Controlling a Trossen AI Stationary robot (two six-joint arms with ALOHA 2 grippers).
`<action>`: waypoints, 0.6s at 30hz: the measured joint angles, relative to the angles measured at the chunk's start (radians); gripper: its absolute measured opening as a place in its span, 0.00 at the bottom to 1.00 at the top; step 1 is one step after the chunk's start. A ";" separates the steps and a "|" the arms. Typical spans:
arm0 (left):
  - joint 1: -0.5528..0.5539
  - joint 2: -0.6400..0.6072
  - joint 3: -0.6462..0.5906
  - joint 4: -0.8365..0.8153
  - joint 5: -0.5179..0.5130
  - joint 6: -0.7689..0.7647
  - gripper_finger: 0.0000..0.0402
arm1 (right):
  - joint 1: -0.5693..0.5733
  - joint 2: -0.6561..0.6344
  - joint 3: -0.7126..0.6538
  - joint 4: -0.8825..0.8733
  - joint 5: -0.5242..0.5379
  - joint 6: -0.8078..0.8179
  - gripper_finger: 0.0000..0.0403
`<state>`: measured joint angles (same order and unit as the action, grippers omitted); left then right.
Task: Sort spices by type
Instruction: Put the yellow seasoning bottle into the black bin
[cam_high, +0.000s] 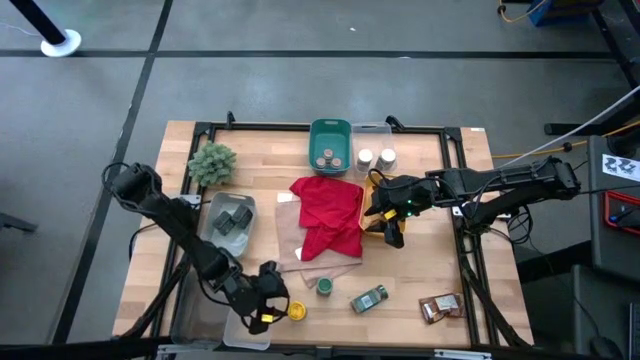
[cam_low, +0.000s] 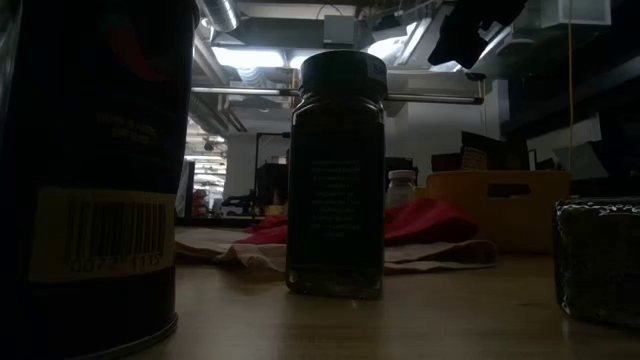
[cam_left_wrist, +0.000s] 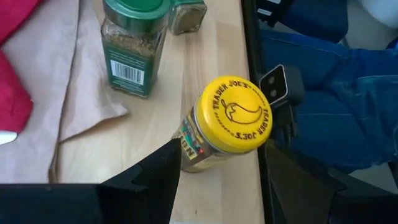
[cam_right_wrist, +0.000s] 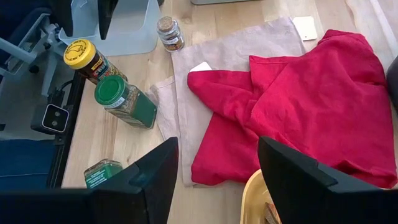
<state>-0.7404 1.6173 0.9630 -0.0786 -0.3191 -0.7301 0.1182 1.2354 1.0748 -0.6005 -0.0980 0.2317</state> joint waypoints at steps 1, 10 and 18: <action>-0.005 0.000 0.000 -0.001 0.000 0.001 0.55 | 0.000 0.000 0.000 0.000 0.000 0.000 0.55; -0.053 0.039 -0.004 0.012 0.001 0.053 0.55 | 0.000 0.000 0.000 0.000 0.000 -0.001 0.55; -0.052 0.071 -0.004 0.009 -0.020 0.047 0.55 | 0.000 0.000 0.000 0.000 0.000 -0.001 0.55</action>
<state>-0.7927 1.6882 0.9592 -0.0695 -0.3391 -0.6831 0.1181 1.2354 1.0748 -0.6006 -0.0978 0.2306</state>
